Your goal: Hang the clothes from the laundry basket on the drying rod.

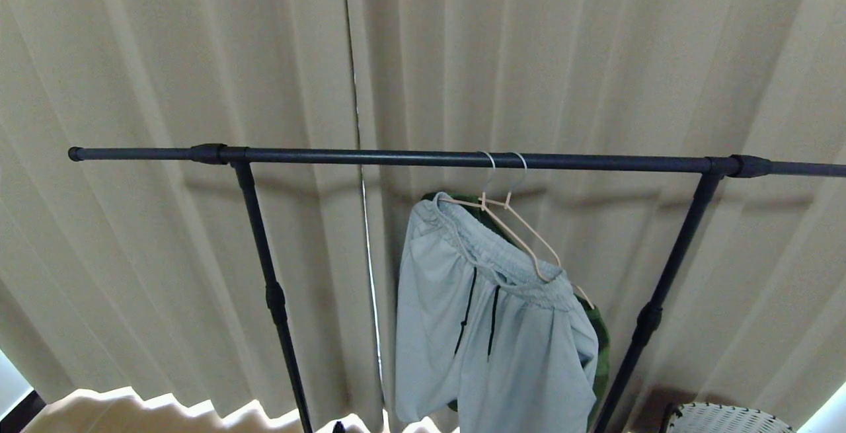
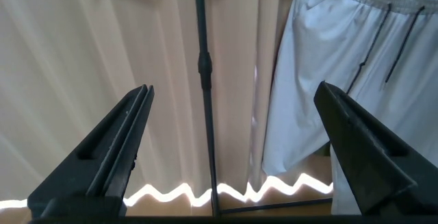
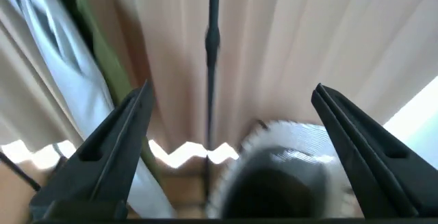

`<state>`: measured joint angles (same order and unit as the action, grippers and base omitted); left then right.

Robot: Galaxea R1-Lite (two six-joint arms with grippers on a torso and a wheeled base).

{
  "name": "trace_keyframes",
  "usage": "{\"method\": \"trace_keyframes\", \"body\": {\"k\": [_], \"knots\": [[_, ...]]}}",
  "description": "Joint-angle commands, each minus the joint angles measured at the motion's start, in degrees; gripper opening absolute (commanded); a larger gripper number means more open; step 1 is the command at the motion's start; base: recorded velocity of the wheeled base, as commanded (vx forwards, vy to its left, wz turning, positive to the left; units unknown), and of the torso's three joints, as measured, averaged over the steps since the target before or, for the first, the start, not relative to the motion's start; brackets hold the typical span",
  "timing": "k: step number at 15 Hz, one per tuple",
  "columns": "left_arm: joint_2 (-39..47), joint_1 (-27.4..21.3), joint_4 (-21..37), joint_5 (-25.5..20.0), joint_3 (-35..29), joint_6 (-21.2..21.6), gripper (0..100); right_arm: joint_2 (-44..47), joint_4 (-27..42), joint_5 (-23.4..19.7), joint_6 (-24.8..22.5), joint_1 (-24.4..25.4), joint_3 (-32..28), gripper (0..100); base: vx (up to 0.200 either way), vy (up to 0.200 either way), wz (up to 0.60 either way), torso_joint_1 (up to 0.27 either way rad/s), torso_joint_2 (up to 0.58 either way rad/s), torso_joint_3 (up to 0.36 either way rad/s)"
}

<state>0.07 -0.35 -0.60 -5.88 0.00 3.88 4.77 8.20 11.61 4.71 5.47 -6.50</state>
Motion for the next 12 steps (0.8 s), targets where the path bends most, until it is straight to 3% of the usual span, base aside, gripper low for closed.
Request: {"method": "trace_keyframes", "body": {"k": [1, 2, 4, 6, 9, 11, 12], "knots": [[-0.07, 0.0, -0.02, -0.01, 0.0, -0.01, 100, 0.42, -9.87, -1.76, -0.14, -0.2, 6.5, 100, 0.0, 0.0, 0.0, 0.0, 0.0, 0.0], [-0.07, 0.0, -0.02, -0.01, 0.0, -0.01, 100, 0.42, -13.74, -4.31, -1.37, -0.2, 6.5, 100, 0.0, 0.0, 0.0, 0.0, 0.0, 0.0], [-0.07, 0.0, -0.02, -0.01, 0.0, -0.01, 100, 0.51, -13.65, -4.84, -2.07, -0.64, 6.5, 100, 0.0, 0.0, 0.0, 0.0, 0.0, 0.0], [-0.07, 0.0, -0.02, -0.01, 0.0, -0.01, 100, 0.07, -11.9, -5.19, -5.41, -6.62, 6.5, 100, 0.0, 0.0, 0.0, 0.0, 0.0, 0.0], [-0.07, 0.0, -0.02, -0.01, 0.0, -0.01, 100, 0.51, -12.07, -5.19, -4.62, -11.71, 6.5, 100, 0.0, 0.0, 0.0, 0.0, 0.0, 0.0], [-0.07, 0.0, -0.02, -0.01, 0.0, -0.01, 100, 0.42, -12.07, -5.63, -4.18, -11.19, 6.5, 100, 0.0, 0.0, 0.0, 0.0, 0.0, 0.0], [-0.07, 0.0, -0.02, -0.01, 0.0, -0.01, 100, -2.66, -11.72, -8.88, -4.62, -5.47, 6.5, 100, 0.0, 0.0, 0.0, 0.0, 0.0, 0.0]]}}
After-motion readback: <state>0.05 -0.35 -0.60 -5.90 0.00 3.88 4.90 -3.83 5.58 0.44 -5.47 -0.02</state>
